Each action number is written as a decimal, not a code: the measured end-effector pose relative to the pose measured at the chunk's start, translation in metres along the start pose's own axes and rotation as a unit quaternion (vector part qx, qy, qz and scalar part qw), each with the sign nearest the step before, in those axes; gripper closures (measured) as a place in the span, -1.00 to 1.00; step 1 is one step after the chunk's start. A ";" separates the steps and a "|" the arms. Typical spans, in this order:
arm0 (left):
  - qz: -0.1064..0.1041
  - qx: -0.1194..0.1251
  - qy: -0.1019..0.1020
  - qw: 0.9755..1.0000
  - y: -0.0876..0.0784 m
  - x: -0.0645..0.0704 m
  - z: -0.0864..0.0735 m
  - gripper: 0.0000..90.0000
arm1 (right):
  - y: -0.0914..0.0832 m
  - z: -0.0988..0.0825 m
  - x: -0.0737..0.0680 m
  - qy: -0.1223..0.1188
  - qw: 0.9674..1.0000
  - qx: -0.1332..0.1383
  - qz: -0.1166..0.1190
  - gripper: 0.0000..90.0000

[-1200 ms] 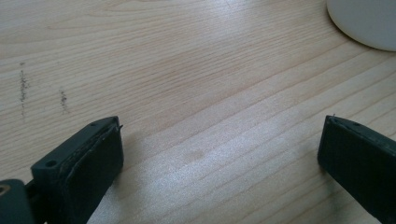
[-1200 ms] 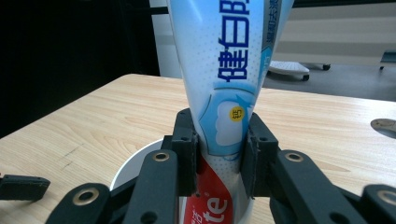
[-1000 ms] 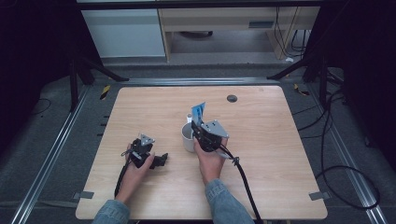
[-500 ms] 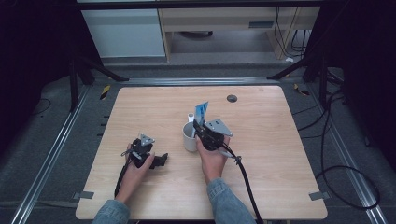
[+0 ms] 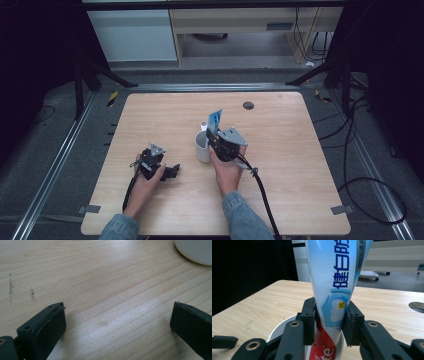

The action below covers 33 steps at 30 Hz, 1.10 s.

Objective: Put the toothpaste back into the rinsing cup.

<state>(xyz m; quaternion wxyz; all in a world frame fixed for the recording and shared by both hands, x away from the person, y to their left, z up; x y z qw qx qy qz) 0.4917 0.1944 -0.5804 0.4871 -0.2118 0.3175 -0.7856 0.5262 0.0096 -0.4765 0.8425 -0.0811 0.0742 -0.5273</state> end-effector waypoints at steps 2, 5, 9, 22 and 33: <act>0.000 0.000 0.000 1.000 0.000 0.000 0.000 -1.00 | 0.000 0.000 0.000 -0.001 1.000 0.000 0.001 0.46; 0.000 0.000 0.000 1.000 0.000 0.000 0.000 -1.00 | 0.000 0.000 0.000 0.001 1.000 0.001 0.001 0.43; 0.000 0.000 0.000 1.000 0.000 0.000 0.000 -1.00 | 0.000 0.000 0.000 0.000 1.000 0.000 0.002 0.41; 0.000 0.000 0.000 1.000 0.000 0.000 0.000 -1.00 | 0.000 0.000 0.003 0.001 1.000 -0.002 0.001 0.30; 0.000 0.000 0.000 1.000 0.000 0.000 0.000 -1.00 | 0.001 -0.001 0.002 0.000 1.000 -0.006 0.002 0.15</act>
Point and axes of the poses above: each handheld gripper's, and its own axes: y roughly forward along the jaws, z roughly out of its top, x roughly to its right, the point moved 10 cm from there along y, roughly forward along the jaws, and after that the axes turned 4 degrees about -y, right-handed, at the moved point
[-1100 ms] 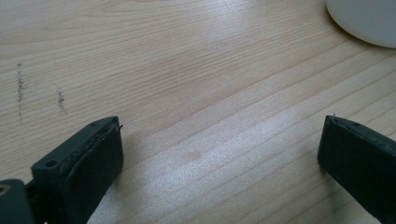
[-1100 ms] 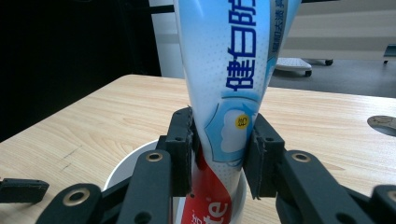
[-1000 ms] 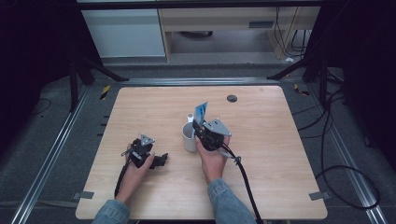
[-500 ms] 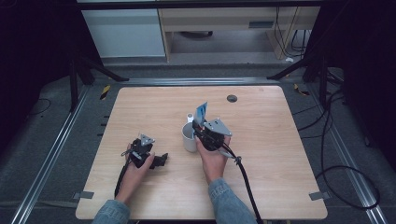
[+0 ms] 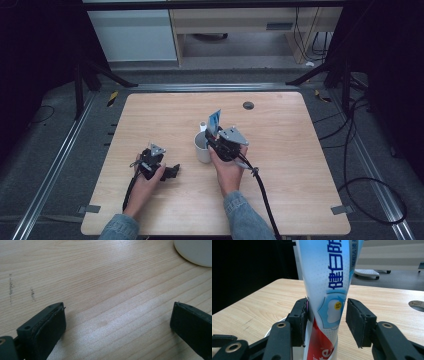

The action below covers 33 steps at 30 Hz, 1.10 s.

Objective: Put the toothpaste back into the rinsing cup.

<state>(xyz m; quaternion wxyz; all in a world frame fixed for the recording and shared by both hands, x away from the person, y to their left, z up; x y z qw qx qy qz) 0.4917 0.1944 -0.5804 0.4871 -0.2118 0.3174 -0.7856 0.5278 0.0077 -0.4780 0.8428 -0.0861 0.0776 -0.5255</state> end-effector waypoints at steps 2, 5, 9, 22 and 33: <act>0.000 0.000 0.000 1.000 0.000 0.000 0.000 -1.00 | 0.000 0.001 0.000 -0.001 1.000 0.002 -0.001 0.13; 0.000 0.000 0.000 1.000 0.000 0.000 0.000 -1.00 | 0.000 0.001 0.000 -0.001 1.000 0.001 -0.001 0.12; 0.000 0.000 0.000 1.000 0.000 0.000 0.000 -1.00 | 0.000 0.001 0.000 -0.001 1.000 0.000 0.000 0.09; 0.000 0.000 0.000 1.000 0.000 0.000 0.000 -1.00 | 0.001 0.000 -0.002 -0.003 1.000 -0.002 0.003 0.10; 0.000 0.000 0.000 1.000 0.000 0.000 0.000 -1.00 | 0.000 0.001 -0.003 -0.004 1.000 -0.001 0.005 0.10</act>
Point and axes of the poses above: each handheld gripper's, and its own axes: y roughly forward along the jaws, z roughly out of its top, x roughly to its right, the point moved 10 cm from there along y, roughly forward along the jaws, and after that the axes turned 4 degrees about -y, right-handed, at the moved point
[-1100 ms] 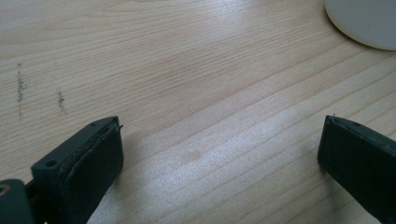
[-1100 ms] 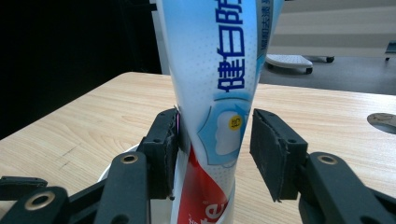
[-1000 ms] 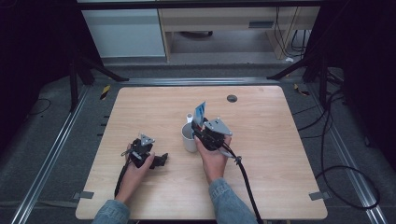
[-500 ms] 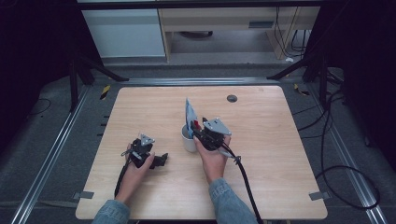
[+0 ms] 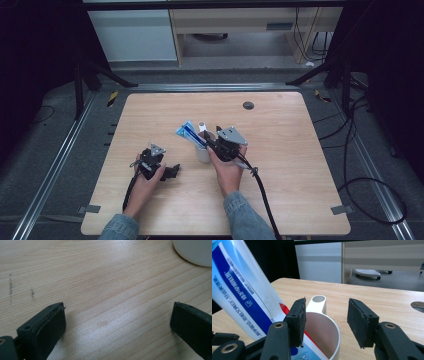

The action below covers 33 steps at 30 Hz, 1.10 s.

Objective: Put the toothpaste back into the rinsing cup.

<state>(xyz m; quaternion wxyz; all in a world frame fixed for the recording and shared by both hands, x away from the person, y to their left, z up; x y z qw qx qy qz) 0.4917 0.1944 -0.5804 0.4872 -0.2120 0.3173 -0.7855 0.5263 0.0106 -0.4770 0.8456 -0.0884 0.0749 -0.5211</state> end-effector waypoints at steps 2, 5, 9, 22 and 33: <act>0.000 0.000 0.000 1.000 0.000 0.000 0.000 -1.00 | 0.000 0.000 0.000 -0.001 1.000 0.001 0.000 0.10; 0.000 0.000 0.000 1.000 0.000 0.000 0.000 -1.00 | -0.001 0.001 0.000 0.000 1.000 0.001 0.000 0.10; 0.000 0.000 0.000 1.000 0.000 0.000 0.000 -1.00 | -0.002 0.003 0.001 -0.001 1.000 0.002 0.000 0.09; 0.000 0.000 0.000 1.000 0.000 0.000 0.000 -1.00 | -0.011 0.013 0.008 -0.019 1.000 -0.013 0.003 -0.09; 0.000 0.000 0.000 1.000 0.000 0.000 0.000 -1.00 | -0.022 0.017 0.023 -0.039 0.999 -0.038 0.004 -0.30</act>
Point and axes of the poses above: each handheld gripper's, and its own axes: y roughly forward along the jaws, z roughly out of its top, x roughly to its right, the point moved 10 cm from there along y, roughly forward along the jaws, and after that the axes turned 4 degrees about -y, right-handed, at the moved point
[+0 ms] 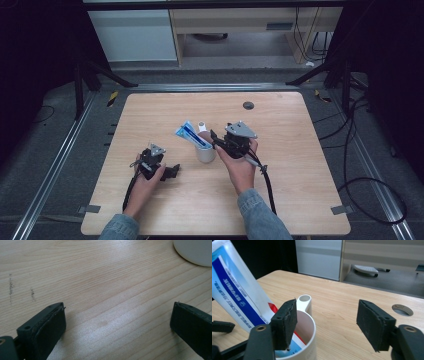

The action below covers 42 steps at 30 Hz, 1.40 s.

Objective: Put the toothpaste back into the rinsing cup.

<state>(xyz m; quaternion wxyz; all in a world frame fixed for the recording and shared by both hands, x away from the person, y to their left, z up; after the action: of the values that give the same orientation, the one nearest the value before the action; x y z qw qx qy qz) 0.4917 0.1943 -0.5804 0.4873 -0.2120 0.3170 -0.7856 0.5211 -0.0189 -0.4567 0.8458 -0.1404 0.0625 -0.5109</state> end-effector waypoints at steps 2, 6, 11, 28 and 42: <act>0.000 0.000 0.000 1.000 0.000 0.000 0.000 -1.00 | -0.001 -0.001 0.004 -0.001 1.000 -0.010 0.003 -0.35; 0.000 0.000 0.000 1.000 0.000 0.000 0.000 -1.00 | -0.005 -0.004 0.011 -0.003 1.000 -0.028 0.003 -0.42; 0.000 0.000 0.000 1.000 0.000 0.000 0.000 -1.00 | -0.008 -0.006 0.021 0.002 0.999 -0.048 0.001 -0.54; 0.000 0.000 0.000 1.000 0.000 0.000 0.000 -1.00 | -0.022 -0.010 0.052 -0.007 0.996 -0.089 -0.007 -0.76; 0.000 0.000 0.000 1.000 0.000 0.000 0.000 -1.00 | -0.047 -0.026 0.105 -0.002 0.992 -0.125 -0.021 -0.76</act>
<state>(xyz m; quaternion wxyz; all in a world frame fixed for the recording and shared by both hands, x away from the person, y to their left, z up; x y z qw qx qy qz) 0.4918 0.1943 -0.5805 0.4870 -0.2123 0.3169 -0.7857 0.5243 -0.1361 -0.4635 0.8106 -0.2474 0.1208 -0.5168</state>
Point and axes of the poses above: each handheld gripper's, and its own axes: y roughly forward along the jaws, z roughly out of its top, x roughly to its right, the point moved 10 cm from there along y, roughly forward along the jaws, and after that the axes turned 4 degrees about -y, right-handed, at the moved point
